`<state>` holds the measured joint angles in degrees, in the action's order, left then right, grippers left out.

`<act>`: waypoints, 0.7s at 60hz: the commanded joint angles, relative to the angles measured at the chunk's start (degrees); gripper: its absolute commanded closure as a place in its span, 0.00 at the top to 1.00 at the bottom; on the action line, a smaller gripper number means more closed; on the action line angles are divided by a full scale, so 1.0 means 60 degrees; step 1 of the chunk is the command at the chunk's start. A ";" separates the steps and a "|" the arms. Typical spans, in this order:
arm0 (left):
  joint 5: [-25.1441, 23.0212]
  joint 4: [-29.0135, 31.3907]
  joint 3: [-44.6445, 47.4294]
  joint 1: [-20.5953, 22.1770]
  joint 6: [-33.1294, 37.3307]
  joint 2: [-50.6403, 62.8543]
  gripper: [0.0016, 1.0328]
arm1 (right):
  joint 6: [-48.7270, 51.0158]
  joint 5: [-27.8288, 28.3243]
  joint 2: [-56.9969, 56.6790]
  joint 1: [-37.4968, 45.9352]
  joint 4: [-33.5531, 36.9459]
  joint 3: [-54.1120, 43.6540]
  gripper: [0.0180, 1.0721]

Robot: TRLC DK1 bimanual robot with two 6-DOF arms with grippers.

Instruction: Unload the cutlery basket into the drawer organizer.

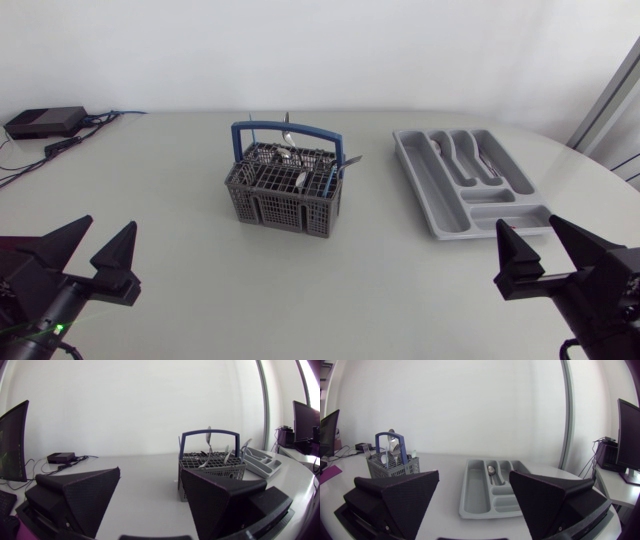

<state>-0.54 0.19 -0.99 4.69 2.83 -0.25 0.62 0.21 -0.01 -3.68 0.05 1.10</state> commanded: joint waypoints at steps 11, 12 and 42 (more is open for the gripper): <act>0.0045 0.0028 0.0151 0.0010 0.0056 -0.0090 0.96 | 0.0028 0.0039 -0.0042 0.0013 0.0049 -0.0199 0.96; 0.0045 0.0028 0.0151 0.0010 0.0056 -0.0090 0.96 | 0.0028 0.0039 -0.0042 0.0013 0.0049 -0.0199 0.96; 0.0031 0.1405 -0.2925 0.0156 -0.0164 0.1726 0.96 | 0.0072 0.0083 0.1613 -0.0514 -0.0082 0.1486 0.95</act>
<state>-0.56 7.70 -15.07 4.84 2.76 6.11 0.64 0.38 4.64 -6.13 0.49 6.41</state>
